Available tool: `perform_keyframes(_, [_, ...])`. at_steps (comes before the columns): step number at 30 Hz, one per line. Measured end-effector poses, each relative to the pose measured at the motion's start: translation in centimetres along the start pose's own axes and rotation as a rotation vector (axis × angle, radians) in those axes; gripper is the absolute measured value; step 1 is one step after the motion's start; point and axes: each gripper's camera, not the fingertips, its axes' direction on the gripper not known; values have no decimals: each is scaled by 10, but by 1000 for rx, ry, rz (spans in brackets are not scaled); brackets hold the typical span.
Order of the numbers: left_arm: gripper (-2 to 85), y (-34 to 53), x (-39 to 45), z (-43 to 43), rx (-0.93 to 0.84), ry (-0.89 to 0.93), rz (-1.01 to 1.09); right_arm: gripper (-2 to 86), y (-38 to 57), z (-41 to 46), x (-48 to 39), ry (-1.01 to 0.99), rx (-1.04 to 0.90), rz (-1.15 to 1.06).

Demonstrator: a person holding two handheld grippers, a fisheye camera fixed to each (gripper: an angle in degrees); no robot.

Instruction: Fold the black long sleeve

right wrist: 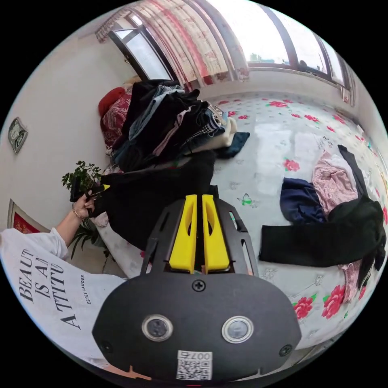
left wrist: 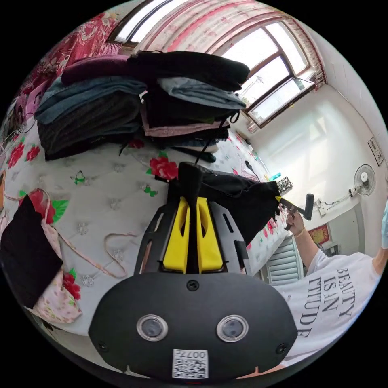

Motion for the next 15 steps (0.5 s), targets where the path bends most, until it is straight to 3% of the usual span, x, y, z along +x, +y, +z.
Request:
perform_keyframes(6, [82,-10,-14,72,-94,-211,-154,57,-18,63,83,8,-135,278])
perform_keyframes(12, [71,84,54,88,-79,-163,-13,97,102,30,138,-76,-78,455])
perform_keyframes(15, [66,112,70,108,-125,-155,-34,113,161,9,176,-180,-17,663])
